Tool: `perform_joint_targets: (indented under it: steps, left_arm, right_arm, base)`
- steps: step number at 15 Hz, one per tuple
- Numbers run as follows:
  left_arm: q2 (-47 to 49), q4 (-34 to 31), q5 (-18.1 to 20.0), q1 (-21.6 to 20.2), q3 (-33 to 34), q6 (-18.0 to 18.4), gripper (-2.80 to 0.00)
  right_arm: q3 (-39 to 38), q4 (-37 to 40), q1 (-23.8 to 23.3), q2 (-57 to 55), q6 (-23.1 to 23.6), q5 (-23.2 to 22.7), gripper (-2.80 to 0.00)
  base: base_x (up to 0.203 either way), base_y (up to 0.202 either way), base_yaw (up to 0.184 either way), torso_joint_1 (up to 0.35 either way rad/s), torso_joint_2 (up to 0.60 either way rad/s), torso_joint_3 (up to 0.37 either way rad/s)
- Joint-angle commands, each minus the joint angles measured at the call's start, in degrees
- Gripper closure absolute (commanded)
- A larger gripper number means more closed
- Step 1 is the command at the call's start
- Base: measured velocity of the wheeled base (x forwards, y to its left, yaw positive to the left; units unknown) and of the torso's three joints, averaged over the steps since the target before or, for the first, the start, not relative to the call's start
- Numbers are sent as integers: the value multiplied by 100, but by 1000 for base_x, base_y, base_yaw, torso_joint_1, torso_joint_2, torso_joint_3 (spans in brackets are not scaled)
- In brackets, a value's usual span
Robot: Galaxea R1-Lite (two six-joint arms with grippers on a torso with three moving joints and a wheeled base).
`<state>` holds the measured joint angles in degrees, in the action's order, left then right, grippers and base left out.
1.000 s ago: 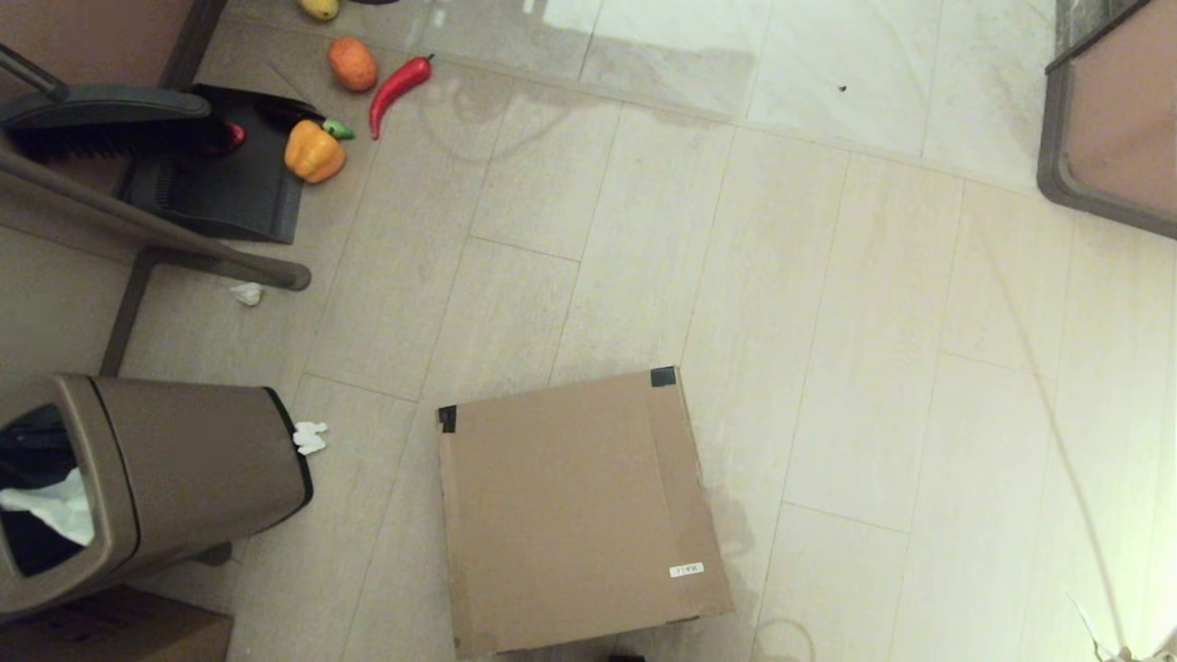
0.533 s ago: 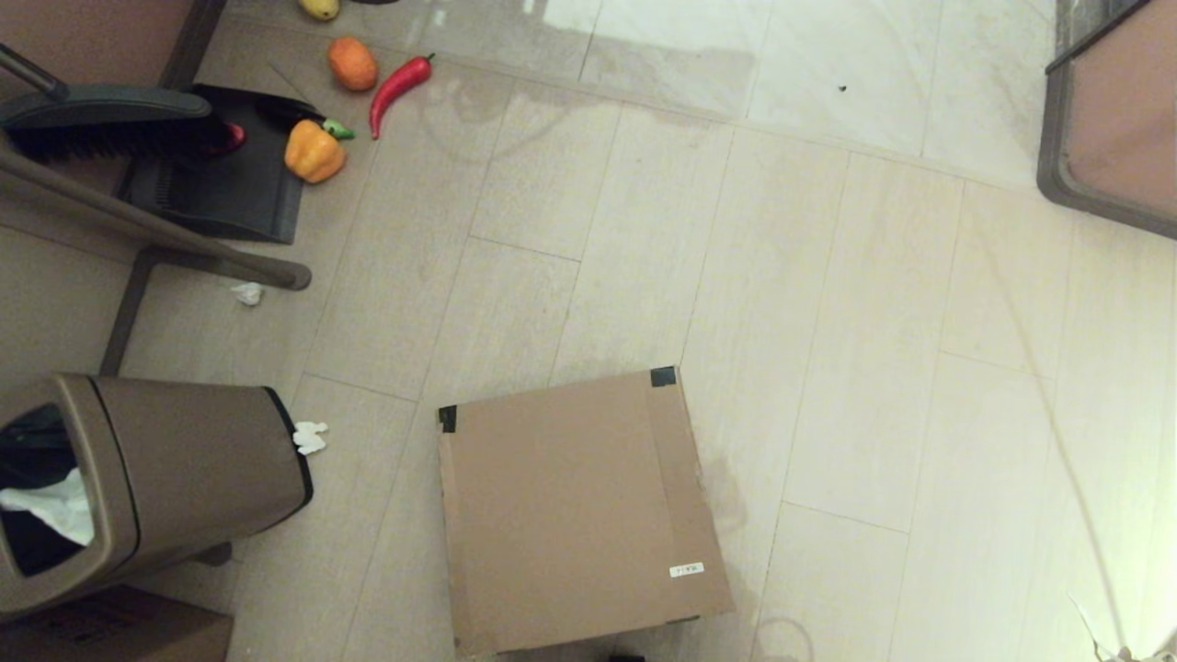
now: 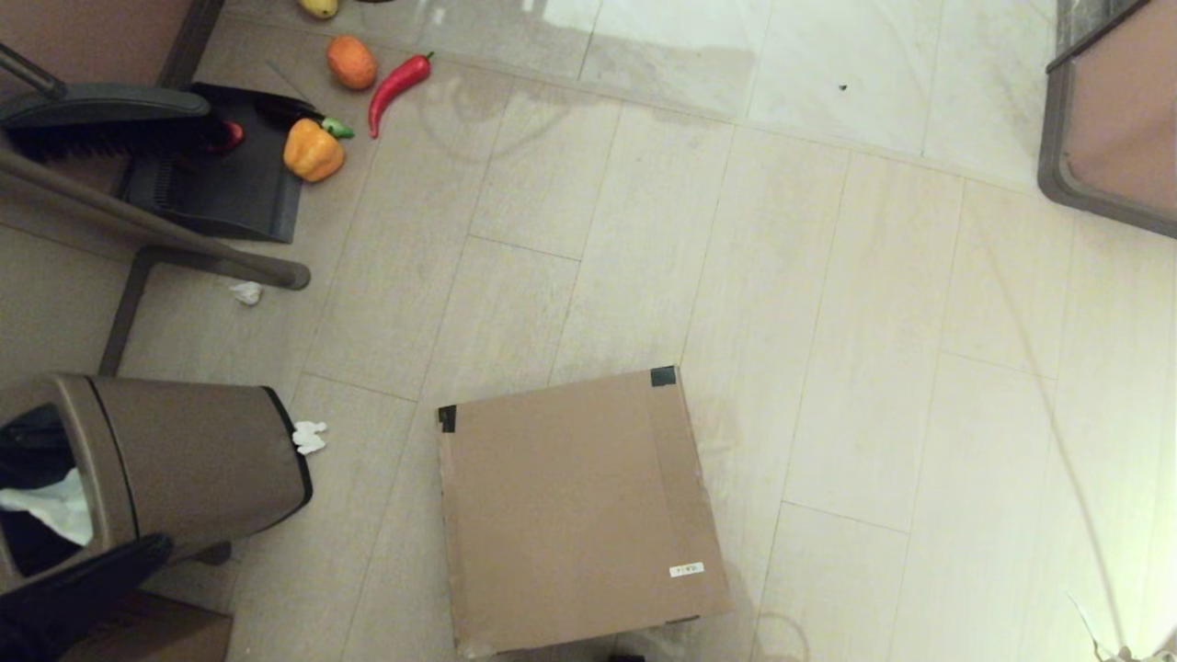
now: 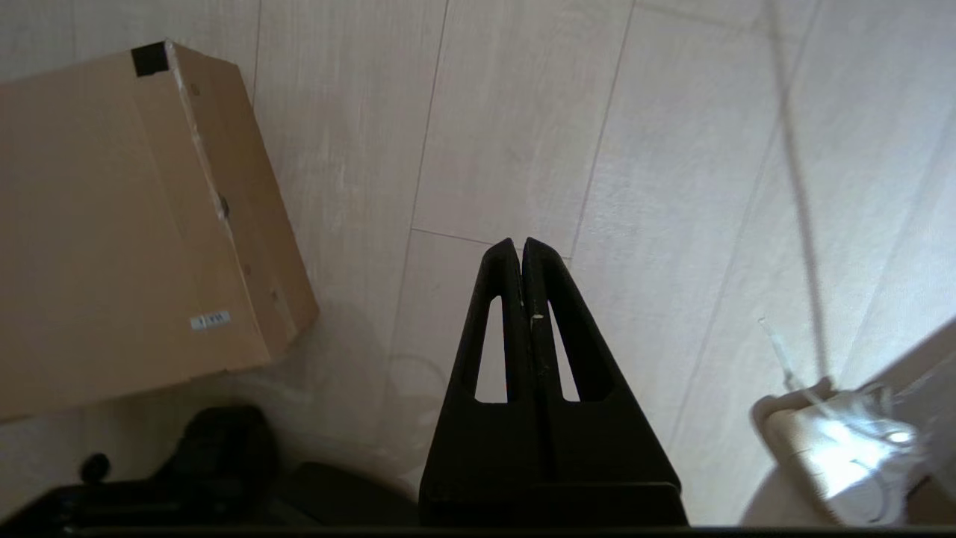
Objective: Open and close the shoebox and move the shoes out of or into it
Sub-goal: Open the shoe box
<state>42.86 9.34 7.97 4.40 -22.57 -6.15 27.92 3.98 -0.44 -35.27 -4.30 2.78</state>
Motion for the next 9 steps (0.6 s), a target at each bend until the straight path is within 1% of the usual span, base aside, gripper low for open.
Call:
perform_joint_targets:
  steps: [1, 3, 5, 6, 8, 9]
  left_arm:
    - [1400, 597, 161, 28, -129, -28, 0]
    - [2235, 1319, 382, 44, -125, -76, 0]
    - [2899, 1794, 467, 31, -125, -112, 0]
    - [3198, 2073, 487, 25, -123, -163, 0]
    - [3790, 2598, 505, 17, -115, -381, 0]
    - [4058, 2841, 509, 13, -99, -464, 0]
  right_arm:
    - [212, -227, 0, -1451, -144, -14, 0]
    - [380, -719, 0, -2449, -367, -46, 0]
    - [443, -1185, 36, -3237, -465, -91, 0]
    - [455, -1448, 135, -3561, -510, -171, 0]
    - [442, -2141, 627, -4063, -609, -452, 0]
    - [408, -2428, 901, -4293, -814, -541, 0]
  base:
    - [0, 0, 0, 0, 0, 0]
    - [0, 0, 0, 0, 0, 0]
    - [0, 0, 0, 0, 0, 0]
    - [0, 0, 0, 0, 0, 0]
    - [0, 0, 0, 0, 0, 0]
    - [0, 0, 0, 0, 0, 0]
